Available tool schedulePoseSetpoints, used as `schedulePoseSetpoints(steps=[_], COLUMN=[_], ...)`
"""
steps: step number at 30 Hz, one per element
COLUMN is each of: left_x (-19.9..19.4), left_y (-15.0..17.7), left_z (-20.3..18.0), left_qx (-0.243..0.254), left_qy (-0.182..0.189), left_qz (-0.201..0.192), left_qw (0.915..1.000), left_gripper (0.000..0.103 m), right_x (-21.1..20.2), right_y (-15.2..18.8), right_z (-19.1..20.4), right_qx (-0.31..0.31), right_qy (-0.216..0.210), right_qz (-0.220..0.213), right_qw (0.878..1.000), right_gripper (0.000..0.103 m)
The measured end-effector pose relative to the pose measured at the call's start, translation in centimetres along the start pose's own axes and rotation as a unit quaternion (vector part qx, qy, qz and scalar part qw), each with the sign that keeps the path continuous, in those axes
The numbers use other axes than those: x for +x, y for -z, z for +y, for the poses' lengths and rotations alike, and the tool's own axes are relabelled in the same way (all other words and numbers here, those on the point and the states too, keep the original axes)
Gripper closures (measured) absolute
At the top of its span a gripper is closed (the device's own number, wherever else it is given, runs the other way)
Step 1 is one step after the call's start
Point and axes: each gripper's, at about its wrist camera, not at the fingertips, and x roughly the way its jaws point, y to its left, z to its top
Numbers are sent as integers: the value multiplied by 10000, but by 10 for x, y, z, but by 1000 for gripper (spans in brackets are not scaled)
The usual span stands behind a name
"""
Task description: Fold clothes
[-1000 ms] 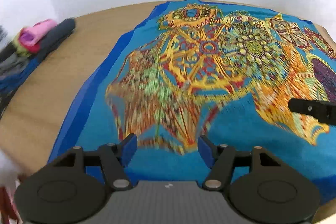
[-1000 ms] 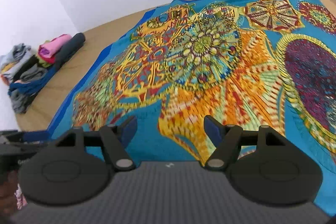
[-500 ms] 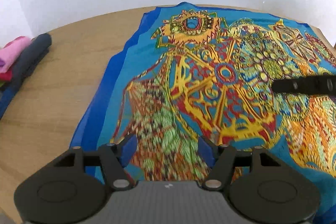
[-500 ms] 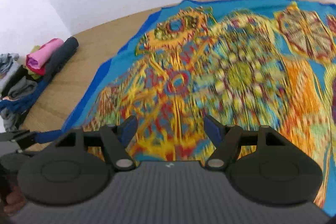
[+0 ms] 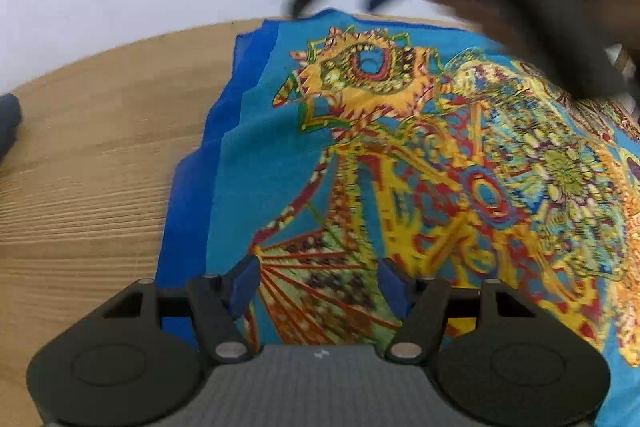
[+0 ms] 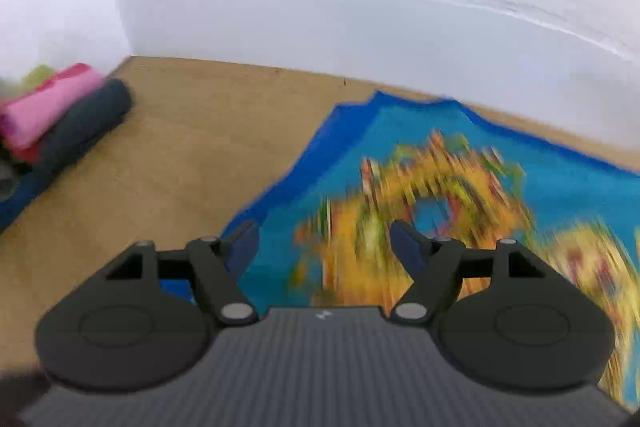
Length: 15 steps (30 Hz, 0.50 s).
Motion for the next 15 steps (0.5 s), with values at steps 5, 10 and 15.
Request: schedulePoseSetpoints(steps=[5, 10, 15], left_x=[20, 27, 29], left_y=[1, 0, 1], left_z=[31, 51, 53], left_qx=[-57, -190, -127], left_qy=[128, 290, 306], left_qz=[44, -140, -333], left_qw=[9999, 9993, 9989], left_gripper=[36, 35, 31], right_x=[121, 187, 209], right_y=[-47, -59, -64], right_z=[11, 1, -2], right_qx=[205, 505, 474], right_qy=[824, 1243, 749], right_qz=[-118, 52, -260], right_qw=[9963, 9909, 9957], right_gripper=[29, 29, 99])
